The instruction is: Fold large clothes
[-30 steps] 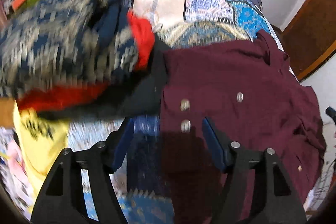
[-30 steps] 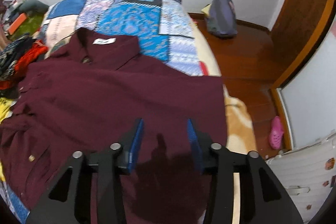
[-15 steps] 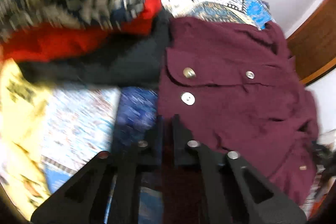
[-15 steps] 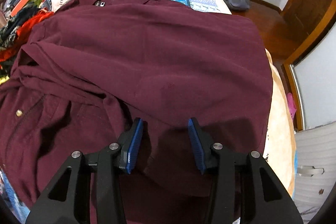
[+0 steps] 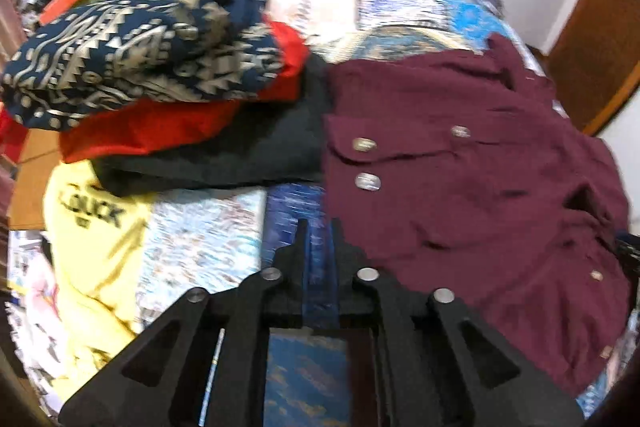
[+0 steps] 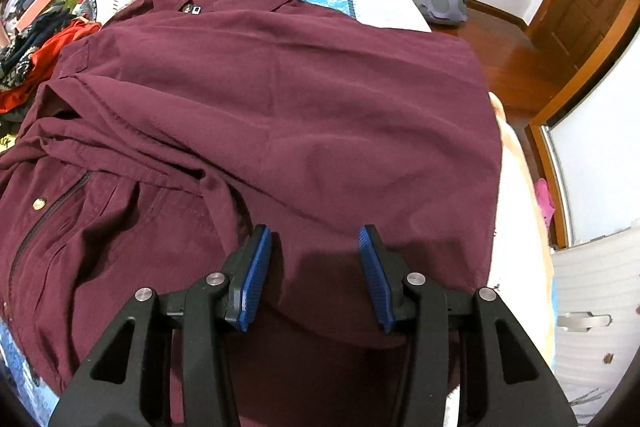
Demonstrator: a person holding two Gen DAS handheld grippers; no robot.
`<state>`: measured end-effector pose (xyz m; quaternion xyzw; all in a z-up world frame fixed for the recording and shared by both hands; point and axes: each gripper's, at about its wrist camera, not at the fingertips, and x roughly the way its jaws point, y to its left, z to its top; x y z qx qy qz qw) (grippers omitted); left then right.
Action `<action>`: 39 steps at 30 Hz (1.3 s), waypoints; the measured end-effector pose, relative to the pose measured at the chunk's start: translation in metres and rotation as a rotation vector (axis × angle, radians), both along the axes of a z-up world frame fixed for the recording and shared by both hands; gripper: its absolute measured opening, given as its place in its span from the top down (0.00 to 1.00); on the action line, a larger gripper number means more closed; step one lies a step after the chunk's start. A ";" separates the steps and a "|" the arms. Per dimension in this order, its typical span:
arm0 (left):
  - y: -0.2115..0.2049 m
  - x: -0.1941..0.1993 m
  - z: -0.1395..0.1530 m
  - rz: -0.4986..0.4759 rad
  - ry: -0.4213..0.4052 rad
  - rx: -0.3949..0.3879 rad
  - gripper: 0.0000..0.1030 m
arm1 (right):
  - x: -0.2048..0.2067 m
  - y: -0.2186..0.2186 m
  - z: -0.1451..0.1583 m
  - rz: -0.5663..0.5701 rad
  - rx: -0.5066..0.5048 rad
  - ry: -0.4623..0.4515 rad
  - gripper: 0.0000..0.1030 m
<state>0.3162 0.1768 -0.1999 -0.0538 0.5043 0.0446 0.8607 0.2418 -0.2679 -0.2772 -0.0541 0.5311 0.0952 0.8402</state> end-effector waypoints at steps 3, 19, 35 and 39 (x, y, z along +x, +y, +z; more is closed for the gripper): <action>-0.023 0.005 0.016 -0.055 -0.034 0.006 0.68 | -0.001 0.001 0.012 0.009 0.012 -0.008 0.59; -0.124 0.087 -0.009 -0.243 0.088 -0.009 0.26 | 0.068 0.102 0.034 0.168 0.138 -0.020 0.53; -0.120 0.037 -0.026 -0.306 0.033 0.102 0.14 | 0.040 0.084 0.012 0.143 0.124 0.036 0.41; -0.113 0.017 -0.004 -0.283 -0.026 0.118 0.14 | 0.020 0.073 0.038 0.134 0.103 -0.052 0.41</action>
